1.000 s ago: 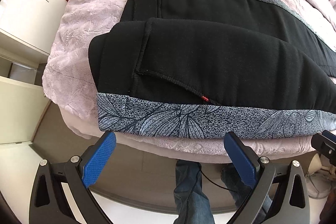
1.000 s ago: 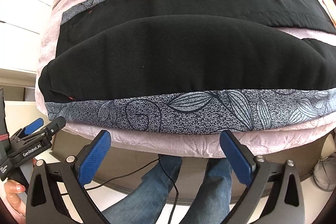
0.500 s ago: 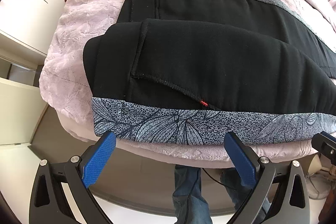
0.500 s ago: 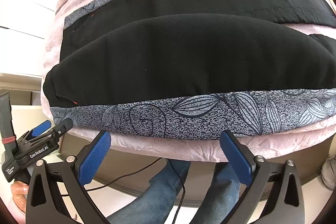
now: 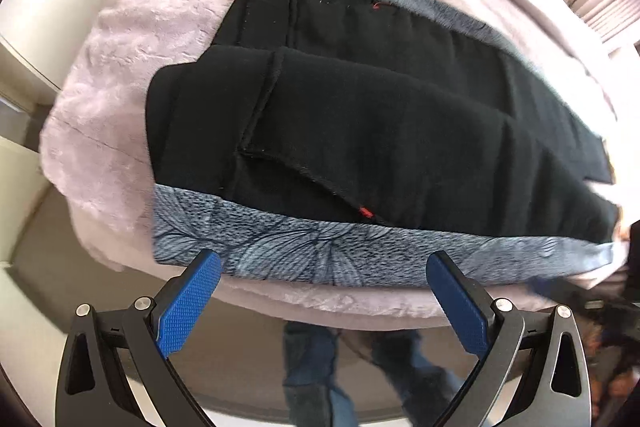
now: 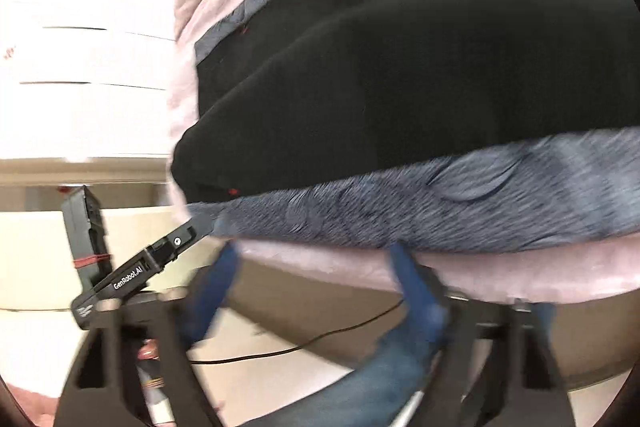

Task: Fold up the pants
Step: 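Close both grippers on the grey patterned band of the trousers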

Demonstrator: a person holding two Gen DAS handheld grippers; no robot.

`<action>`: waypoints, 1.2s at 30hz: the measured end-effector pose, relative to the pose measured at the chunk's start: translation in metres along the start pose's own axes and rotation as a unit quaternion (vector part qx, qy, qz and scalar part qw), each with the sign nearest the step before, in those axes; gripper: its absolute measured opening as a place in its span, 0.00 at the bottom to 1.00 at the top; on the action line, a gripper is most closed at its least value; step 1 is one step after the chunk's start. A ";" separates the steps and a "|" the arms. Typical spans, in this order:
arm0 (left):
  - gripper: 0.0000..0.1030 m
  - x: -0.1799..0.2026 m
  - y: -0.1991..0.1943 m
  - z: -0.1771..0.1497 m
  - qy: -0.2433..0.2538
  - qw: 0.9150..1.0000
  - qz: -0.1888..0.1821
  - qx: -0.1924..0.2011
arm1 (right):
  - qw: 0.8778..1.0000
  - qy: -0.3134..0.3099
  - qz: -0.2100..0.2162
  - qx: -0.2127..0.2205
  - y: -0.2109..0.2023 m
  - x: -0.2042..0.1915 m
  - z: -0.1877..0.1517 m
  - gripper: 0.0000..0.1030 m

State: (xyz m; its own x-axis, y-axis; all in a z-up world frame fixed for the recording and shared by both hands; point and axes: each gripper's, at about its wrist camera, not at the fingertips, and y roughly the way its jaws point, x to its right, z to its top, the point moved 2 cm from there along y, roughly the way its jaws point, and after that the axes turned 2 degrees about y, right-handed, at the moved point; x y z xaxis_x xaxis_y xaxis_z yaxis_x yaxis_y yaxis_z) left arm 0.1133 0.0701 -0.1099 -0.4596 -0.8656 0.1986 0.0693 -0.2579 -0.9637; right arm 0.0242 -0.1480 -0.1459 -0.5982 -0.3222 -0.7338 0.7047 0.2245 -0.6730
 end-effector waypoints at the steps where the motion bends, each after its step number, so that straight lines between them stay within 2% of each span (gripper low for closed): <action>1: 1.00 -0.003 0.000 -0.001 -0.005 1.000 -0.015 0.000 | 1.000 0.009 0.014 -0.007 0.007 0.005 -0.002 0.68; 5: 1.00 -0.008 0.001 -0.004 -0.012 0.999 -0.034 0.001 | 0.998 0.032 0.046 -0.013 0.030 0.023 -0.008 0.68; 7: 1.00 -0.011 0.002 -0.005 -0.018 0.999 -0.044 -0.001 | 0.997 0.035 0.065 0.002 0.030 0.028 -0.007 0.68; 10: 1.00 -0.012 0.003 -0.011 -0.025 0.998 -0.058 -0.003 | 0.992 0.050 0.116 0.031 0.025 0.029 -0.002 0.68; 12: 1.00 -0.010 0.005 -0.015 -0.025 0.998 -0.062 -0.005 | 0.987 0.077 0.133 0.042 0.029 0.034 0.005 0.68; 13: 1.00 -0.011 0.005 -0.018 -0.025 0.998 -0.063 -0.006 | 0.985 0.094 0.139 0.041 0.033 0.038 0.008 0.64; 14: 1.00 -0.010 0.006 -0.018 -0.026 0.998 -0.065 -0.009 | 0.983 0.106 0.143 0.038 0.037 0.040 0.011 0.56; 15: 1.00 -0.010 0.006 -0.021 -0.029 0.997 -0.069 -0.011 | 0.981 0.116 0.152 0.034 0.039 0.039 0.013 0.29; 16: 1.00 -0.009 0.007 -0.022 -0.037 0.996 -0.079 -0.014 | 0.979 0.114 0.162 0.038 0.037 0.035 0.015 0.21; 18: 1.00 -0.004 0.008 -0.022 -0.065 0.991 -0.115 -0.019 | 0.976 0.099 0.186 0.053 0.022 0.023 0.019 0.18; 21: 1.00 0.001 0.009 -0.014 -0.126 0.976 -0.178 -0.012 | 0.972 0.083 0.211 0.063 0.002 0.006 0.024 0.17; 25: 1.00 0.004 0.022 0.001 -0.192 0.956 -0.219 -0.017 | 0.969 0.093 0.222 0.061 -0.002 0.004 0.023 0.17; 27: 0.98 0.007 0.015 -0.007 -0.193 0.957 -0.213 -0.022 | 0.965 0.108 0.228 0.065 -0.004 0.006 0.022 0.17; 30: 0.98 0.011 -0.011 -0.028 -0.146 0.972 -0.185 -0.003 | 0.960 0.118 0.243 0.070 -0.020 0.004 0.022 0.17; 32: 0.98 0.010 -0.020 -0.035 -0.125 0.976 -0.180 0.000 | 0.955 0.127 0.257 0.071 -0.021 0.010 0.019 0.17; 34: 0.98 0.012 -0.011 -0.036 -0.138 0.970 -0.198 -0.012 | 0.953 0.130 0.265 0.071 -0.019 0.017 0.022 0.17; 36: 0.98 0.012 0.001 -0.032 -0.172 0.961 -0.218 -0.010 | 0.954 0.124 0.263 0.067 -0.020 0.017 0.021 0.17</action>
State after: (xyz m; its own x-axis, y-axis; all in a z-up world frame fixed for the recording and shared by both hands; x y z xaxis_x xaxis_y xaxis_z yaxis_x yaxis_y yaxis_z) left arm 0.0799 0.0730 -0.1137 -0.1209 -0.7686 0.6282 -0.0826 -0.6229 -0.7780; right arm 0.0073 -0.1771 -0.1430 -0.2077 0.0350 -0.9776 0.9651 0.1702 -0.1990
